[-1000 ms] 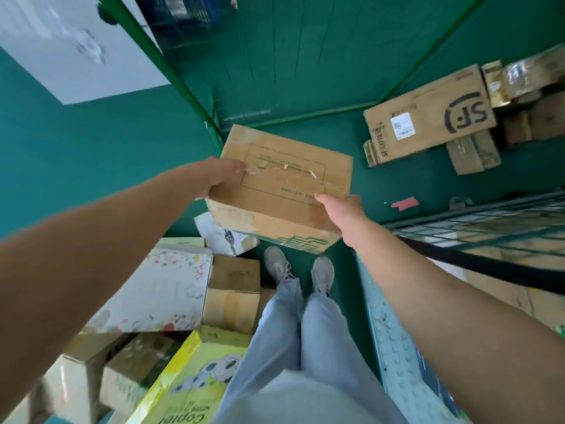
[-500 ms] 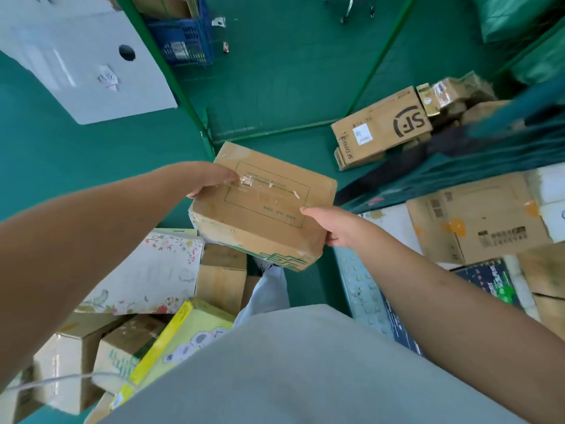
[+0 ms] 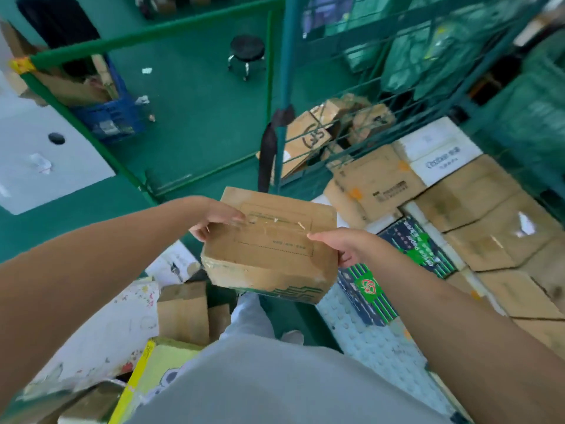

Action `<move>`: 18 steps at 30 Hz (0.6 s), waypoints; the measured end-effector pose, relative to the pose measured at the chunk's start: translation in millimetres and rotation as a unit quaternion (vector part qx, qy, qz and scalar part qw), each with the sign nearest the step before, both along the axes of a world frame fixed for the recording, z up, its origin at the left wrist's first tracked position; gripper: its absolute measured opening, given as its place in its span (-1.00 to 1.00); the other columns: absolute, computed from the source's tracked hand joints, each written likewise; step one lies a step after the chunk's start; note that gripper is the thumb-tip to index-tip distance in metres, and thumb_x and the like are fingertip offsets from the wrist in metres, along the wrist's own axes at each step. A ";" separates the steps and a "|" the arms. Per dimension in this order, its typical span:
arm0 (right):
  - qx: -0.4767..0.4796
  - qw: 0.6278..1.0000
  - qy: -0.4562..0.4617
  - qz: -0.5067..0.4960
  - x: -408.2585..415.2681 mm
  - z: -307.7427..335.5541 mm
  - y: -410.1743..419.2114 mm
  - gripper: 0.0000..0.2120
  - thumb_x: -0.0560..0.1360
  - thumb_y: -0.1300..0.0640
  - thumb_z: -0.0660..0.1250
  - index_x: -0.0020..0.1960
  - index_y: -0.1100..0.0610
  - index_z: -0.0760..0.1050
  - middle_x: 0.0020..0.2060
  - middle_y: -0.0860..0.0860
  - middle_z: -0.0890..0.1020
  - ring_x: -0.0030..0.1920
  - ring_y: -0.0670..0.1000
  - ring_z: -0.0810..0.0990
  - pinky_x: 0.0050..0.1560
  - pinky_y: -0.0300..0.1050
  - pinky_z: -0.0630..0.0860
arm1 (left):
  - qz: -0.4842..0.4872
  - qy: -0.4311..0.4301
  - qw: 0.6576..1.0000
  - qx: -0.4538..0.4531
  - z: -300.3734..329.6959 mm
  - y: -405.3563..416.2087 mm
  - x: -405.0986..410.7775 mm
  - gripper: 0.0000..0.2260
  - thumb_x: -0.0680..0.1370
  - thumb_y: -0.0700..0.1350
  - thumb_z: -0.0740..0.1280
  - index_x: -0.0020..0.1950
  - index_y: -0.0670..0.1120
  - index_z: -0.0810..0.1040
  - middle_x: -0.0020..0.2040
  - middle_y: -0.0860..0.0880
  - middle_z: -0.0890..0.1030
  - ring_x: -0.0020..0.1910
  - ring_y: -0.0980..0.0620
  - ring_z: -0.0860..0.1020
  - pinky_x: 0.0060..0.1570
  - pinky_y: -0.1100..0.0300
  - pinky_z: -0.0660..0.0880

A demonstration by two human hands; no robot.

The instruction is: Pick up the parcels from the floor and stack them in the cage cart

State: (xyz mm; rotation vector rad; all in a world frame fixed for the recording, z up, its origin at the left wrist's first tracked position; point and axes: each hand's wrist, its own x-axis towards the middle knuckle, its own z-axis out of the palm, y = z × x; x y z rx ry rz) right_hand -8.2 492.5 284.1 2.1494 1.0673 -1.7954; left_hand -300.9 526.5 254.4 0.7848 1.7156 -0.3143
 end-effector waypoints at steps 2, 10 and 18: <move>0.029 0.999 -0.011 -0.029 35.7 13.4 -6.3 -0.34 0.61 -0.21 0.35 0.53 0.16 0.29 0.43 0.09 0.49 0.17 0.06 0.56 0.09 -0.11 0.54 | -0.021 -0.031 0.999 0.003 2.8 3.4 37.1 -0.38 0.53 0.28 0.41 0.49 0.02 0.39 0.43 -0.02 0.45 0.34 -0.09 0.49 0.44 -0.04 0.41; 0.114 0.977 -0.045 -0.174 149.3 49.2 -19.7 -0.55 0.62 -0.09 0.38 0.33 0.20 0.47 0.19 0.10 0.60 0.16 0.13 0.62 0.03 0.00 0.54 | -0.089 -0.107 0.990 0.025 24.8 25.2 168.6 -0.48 0.52 0.22 0.47 0.34 -0.04 0.48 0.27 -0.11 0.54 0.24 -0.10 0.55 0.40 -0.03 0.46; 0.140 0.938 -0.120 -0.295 244.6 43.6 -6.7 -0.10 0.36 -0.29 0.54 0.48 0.23 0.38 0.27 0.16 0.60 0.09 0.19 0.65 0.14 0.06 0.63 | -0.181 -0.135 0.974 0.013 24.5 78.9 277.2 -0.42 0.49 0.25 0.49 0.36 -0.06 0.48 0.27 -0.11 0.56 0.23 -0.10 0.57 0.30 -0.02 0.55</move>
